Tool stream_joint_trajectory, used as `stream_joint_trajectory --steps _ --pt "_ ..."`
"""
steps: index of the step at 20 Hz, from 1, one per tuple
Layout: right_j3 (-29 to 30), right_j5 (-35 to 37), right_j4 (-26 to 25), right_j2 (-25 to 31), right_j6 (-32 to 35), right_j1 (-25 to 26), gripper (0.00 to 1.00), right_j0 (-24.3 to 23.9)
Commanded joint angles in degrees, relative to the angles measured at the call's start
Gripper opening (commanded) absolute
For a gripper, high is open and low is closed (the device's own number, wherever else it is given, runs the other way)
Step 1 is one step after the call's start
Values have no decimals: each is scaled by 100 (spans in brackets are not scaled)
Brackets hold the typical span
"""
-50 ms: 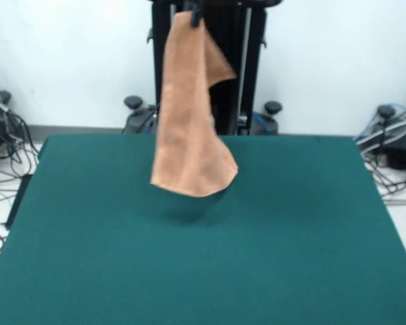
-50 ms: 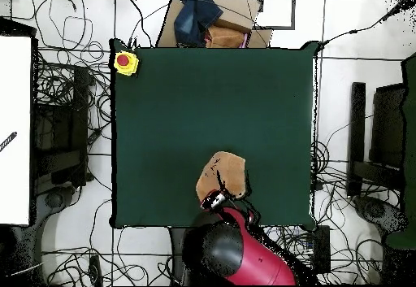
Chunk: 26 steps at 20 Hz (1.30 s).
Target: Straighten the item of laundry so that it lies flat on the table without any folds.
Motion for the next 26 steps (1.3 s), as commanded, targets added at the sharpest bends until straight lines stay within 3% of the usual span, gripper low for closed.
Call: stream_joint_trajectory --steps 1,8,18,26 --pt "757 -155 -1275 61 -38 350 0 -418" --pt "563 654 -2197 -476 -261 -411 0 -791" --pt "-71 1397 -2863 251 -1031 -816 0 -2073" --pt "-32 1961 -3109 202 -976 -1356 0 -2197"
